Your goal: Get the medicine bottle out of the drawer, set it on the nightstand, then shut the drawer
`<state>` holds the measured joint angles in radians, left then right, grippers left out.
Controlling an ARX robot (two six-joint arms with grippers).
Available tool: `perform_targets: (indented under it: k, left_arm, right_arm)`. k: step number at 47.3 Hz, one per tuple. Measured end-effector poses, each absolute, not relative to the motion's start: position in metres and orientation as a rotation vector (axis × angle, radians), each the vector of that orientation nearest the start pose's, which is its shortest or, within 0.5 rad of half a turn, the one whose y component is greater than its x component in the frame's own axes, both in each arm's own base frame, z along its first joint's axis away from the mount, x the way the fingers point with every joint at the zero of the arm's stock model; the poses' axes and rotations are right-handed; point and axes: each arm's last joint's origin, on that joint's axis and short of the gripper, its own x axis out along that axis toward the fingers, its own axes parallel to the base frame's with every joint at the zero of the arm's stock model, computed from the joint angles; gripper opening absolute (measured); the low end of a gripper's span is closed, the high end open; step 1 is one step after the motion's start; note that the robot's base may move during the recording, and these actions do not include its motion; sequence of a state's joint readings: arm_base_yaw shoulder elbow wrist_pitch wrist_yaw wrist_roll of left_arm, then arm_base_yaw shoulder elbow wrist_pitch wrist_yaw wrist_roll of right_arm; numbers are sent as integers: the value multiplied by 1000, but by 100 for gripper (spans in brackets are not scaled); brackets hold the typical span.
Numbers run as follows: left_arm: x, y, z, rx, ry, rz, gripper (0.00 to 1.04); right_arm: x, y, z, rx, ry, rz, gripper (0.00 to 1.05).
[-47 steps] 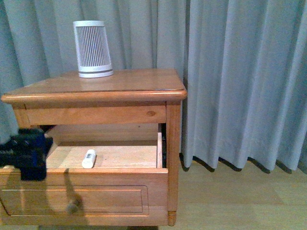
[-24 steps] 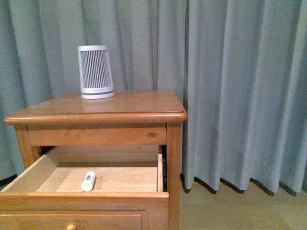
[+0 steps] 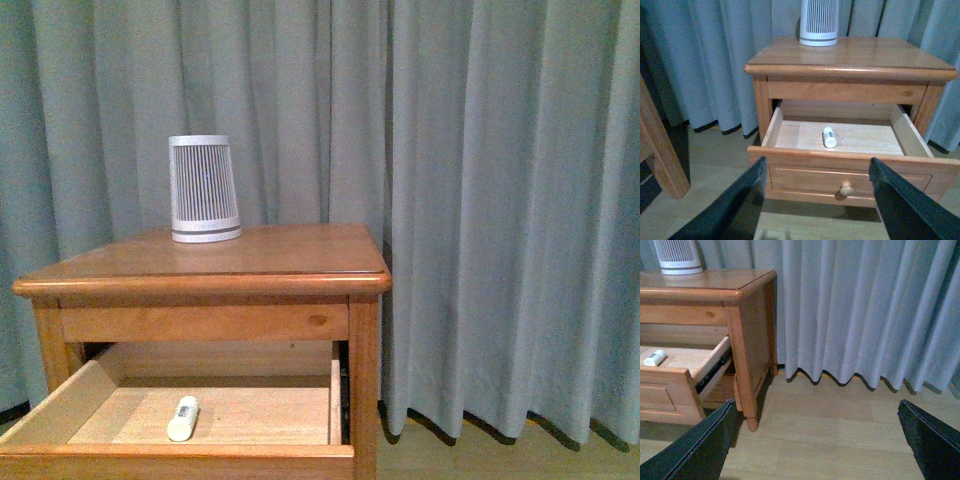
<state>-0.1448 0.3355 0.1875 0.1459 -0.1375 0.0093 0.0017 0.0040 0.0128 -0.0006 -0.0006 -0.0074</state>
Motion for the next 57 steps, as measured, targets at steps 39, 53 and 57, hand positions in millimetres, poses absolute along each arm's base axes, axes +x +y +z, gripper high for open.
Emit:
perform_targets:
  k: [39,53,57]
  left_arm:
    - [97,0,169,3,-6,-4,3]
    - [97,0,166,2,-2,-4,29]
    - [97,0,166,2,-2,-4,50]
  right_arm:
    - [97,0,167,-7,-8,2,98]
    - [97,0,167,-7,-8,2,98]
    - [97,0,167,-7,-8,2,98]
